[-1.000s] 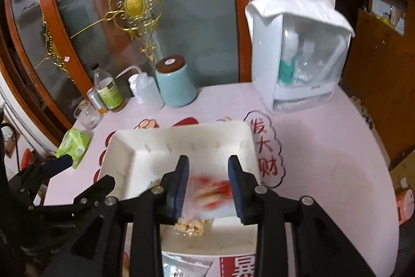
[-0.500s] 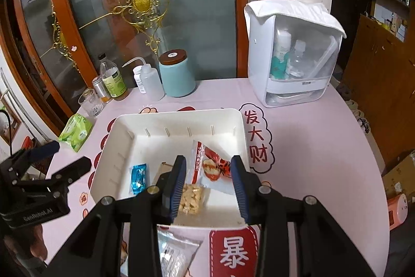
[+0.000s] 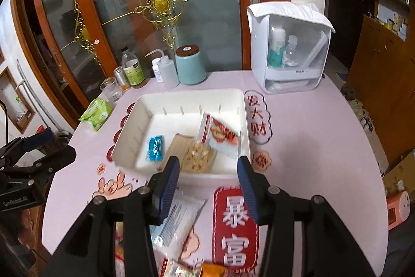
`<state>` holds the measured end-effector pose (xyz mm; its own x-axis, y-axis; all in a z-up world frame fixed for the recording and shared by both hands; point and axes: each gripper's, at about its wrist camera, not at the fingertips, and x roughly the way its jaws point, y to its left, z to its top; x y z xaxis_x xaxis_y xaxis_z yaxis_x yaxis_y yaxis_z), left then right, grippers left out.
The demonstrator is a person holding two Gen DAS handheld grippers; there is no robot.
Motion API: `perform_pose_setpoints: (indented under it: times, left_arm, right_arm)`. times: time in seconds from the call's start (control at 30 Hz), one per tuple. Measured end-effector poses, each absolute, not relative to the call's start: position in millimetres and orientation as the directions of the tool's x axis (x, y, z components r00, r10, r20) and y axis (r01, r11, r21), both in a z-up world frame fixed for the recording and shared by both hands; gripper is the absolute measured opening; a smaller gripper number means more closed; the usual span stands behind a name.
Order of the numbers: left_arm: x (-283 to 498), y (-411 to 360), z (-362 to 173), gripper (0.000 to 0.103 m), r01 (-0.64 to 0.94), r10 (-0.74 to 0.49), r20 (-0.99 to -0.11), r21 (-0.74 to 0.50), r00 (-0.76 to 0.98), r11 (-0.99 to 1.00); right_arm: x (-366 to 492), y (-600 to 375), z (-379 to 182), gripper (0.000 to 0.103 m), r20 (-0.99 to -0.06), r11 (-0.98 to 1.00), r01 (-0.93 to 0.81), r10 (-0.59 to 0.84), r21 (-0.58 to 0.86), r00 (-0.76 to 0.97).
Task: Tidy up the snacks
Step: 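Grasp the clear dried-meat bag with the left gripper while the right grasps the red round snack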
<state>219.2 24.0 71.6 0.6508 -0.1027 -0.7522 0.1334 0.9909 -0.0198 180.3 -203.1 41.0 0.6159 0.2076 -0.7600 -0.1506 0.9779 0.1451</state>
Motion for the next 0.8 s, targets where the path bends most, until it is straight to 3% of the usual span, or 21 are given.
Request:
perform_pose_setpoints:
  times: [0.27, 0.67, 0.8]
  left_arm:
    - [151.2, 19.5, 62.6, 0.091, 0.124, -0.098, -0.762, -0.023, 0.640, 0.992]
    - [82.0, 33.4, -7.9, 0.091, 0.024, -0.055, -0.826, -0.050, 0.561, 0.998]
    - [65.0, 41.2, -37.8, 0.091, -0.022, -0.064, -0.861, -0.086, 0.504, 0.996]
  right_arm:
    - [125.4, -215.9, 23.5, 0.047, -0.758, 0.975, -0.189, 0.214, 0.121, 0.617]
    - [77.7, -239.5, -35.4, 0.048, -0.773, 0.977, -0.150, 0.212, 0.151, 0.598]
    - [70.5, -247.4, -63.2, 0.048, -0.817, 0.980, -0.133, 0.198, 0.150, 0.542]
